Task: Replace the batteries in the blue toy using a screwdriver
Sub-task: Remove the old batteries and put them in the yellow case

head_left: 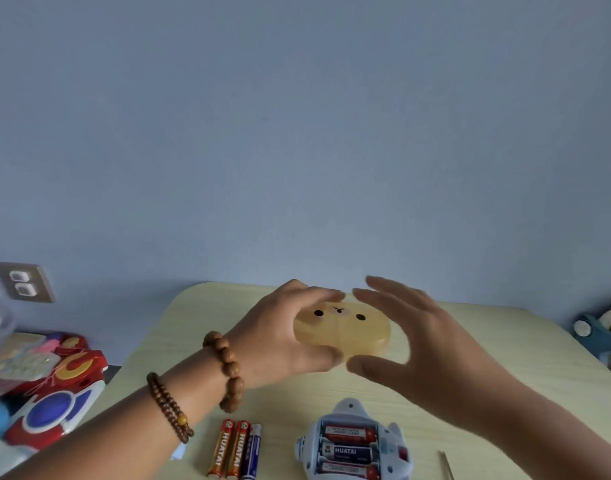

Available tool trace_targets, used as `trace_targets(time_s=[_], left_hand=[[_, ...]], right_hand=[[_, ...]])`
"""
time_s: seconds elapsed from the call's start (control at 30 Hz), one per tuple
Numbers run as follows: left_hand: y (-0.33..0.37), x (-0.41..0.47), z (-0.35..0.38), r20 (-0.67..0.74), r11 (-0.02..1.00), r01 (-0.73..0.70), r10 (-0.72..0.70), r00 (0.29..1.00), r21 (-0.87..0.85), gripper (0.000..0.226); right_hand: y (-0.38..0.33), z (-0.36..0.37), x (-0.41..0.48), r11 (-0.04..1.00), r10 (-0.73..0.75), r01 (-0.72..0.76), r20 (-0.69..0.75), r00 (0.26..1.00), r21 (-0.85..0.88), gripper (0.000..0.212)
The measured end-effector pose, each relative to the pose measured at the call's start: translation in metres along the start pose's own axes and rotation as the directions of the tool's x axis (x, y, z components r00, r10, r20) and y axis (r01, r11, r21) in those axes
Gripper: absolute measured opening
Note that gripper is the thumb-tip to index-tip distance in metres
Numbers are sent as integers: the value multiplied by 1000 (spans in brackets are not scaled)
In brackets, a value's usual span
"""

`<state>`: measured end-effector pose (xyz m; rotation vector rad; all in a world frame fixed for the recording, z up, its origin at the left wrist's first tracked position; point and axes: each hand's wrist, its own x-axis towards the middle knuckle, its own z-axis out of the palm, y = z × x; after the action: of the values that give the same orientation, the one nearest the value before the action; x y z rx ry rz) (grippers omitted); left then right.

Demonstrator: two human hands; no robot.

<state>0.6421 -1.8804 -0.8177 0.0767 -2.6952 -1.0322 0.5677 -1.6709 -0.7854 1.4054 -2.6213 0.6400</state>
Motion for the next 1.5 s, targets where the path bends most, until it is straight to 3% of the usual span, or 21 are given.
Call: trace_targets(time_s=[0.13, 0.23, 0.4, 0.63, 0.83, 0.93, 1.0, 1.07, 1.17, 1.27, 1.33, 1.43, 1.5], left_hand=[[3, -9, -11, -34, 988, 36, -42, 999, -149, 87], [-1, -10, -17, -42, 947, 47, -64, 997, -317, 95], [-6, -11, -19, 35, 856, 60, -49, 998, -514, 119], [2, -9, -8, -12, 919, 77, -88, 996, -387, 112], [-4, -8, -6, 2, 920, 98, -105, 994, -380, 120], [-7, -8, -5, -8, 908, 102, -116, 993, -406, 123], [-6, -8, -2, 22, 896, 77, -75, 997, -437, 123], [-8, -7, 0, 29, 874, 37, -27, 999, -484, 123], [-13, -4, -1, -1, 870, 15, -18, 1000, -492, 134], [-12, -3, 3, -16, 893, -7, 0, 1000, -451, 127], [-9, -2, 7, -20, 932, -7, -1, 1000, -363, 108], [-1, -3, 5, 39, 1000, 13, -12, 999, -16, 69], [0, -5, 4, 59, 983, 4, -15, 998, 181, 50]], right_hand=[[-1, -5, 22, 994, -10, 1, 79, 997, 114, 78], [-2, -8, 26, 983, -3, -7, 55, 998, 183, 77], [0, -10, 25, 958, 46, -59, 52, 998, 281, 79], [9, -8, 23, 923, 90, -134, 137, 986, 360, 70], [4, -11, 27, 964, 23, -53, 116, 993, 260, 65], [9, -9, 36, 934, 19, -75, 159, 987, 349, 56], [14, -9, 42, 883, 54, -101, 114, 992, 459, 39], [20, -13, 47, 813, 95, -138, 105, 990, 565, 38], [26, -14, 53, 738, 72, -187, 200, 977, 648, 36], [25, -3, 64, 688, 228, -225, 88, 970, 690, 29], [26, 7, 73, 686, 331, -222, -26, 943, 693, 28], [33, 21, 86, 679, 397, -250, -59, 916, 691, 30], [40, 32, 91, 696, 408, -290, -29, 913, 657, 30]])
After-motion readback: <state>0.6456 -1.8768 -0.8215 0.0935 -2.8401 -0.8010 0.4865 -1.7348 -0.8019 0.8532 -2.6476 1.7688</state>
